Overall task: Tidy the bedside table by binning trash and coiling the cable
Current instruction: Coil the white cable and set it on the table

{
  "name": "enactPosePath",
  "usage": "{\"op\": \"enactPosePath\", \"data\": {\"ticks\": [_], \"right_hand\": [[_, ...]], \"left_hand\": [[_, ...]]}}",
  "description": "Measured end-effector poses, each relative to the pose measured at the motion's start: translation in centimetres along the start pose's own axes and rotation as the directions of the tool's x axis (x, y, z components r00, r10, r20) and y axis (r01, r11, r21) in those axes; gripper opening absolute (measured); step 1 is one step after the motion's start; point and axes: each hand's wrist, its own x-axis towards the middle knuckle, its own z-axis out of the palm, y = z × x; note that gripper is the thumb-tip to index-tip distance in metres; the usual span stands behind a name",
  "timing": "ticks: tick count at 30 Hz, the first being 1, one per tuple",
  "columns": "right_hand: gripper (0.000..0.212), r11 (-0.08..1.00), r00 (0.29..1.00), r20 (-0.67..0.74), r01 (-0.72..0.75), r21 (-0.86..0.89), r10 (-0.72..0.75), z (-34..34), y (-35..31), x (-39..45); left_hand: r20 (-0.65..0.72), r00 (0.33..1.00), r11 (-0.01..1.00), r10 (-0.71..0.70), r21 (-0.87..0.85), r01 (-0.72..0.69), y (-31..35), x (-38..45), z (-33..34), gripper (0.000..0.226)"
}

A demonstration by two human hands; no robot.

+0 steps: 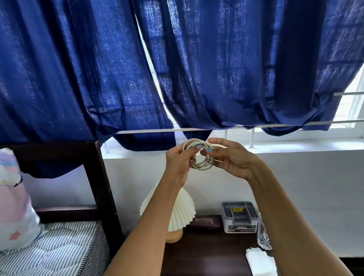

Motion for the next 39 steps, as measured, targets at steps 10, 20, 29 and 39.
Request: {"op": "enactPosePath", "data": {"ticks": [10,20,29,39], "right_hand": [[0.017,0.995,0.991,-0.099,0.083,-0.064,-0.089,0.3,0.4,0.3],[0.029,1.0,0.999,-0.009,0.031,-0.002,-0.031,0.1,0.3,0.0],[0.018,0.994,0.999,-0.011,-0.037,-0.104,0.036,0.3,1.1,0.0],[0.018,0.96,0.982,-0.169,-0.124,-0.251,0.083,0.3,3.4,0.1]], "left_hand": [[0.088,0.996,0.999,0.002,-0.053,0.002,0.2,-0.5,0.0,0.017],[0.03,0.999,0.999,-0.019,-0.029,0.02,-0.1,-0.2,-0.2,0.012],[-0.04,0.998,0.994,-0.051,-0.099,0.047,-1.0,-0.2,-0.6,0.022],[-0.116,0.988,0.981,-0.103,0.152,0.121,-3.2,-0.8,-3.1,0.023]]}}
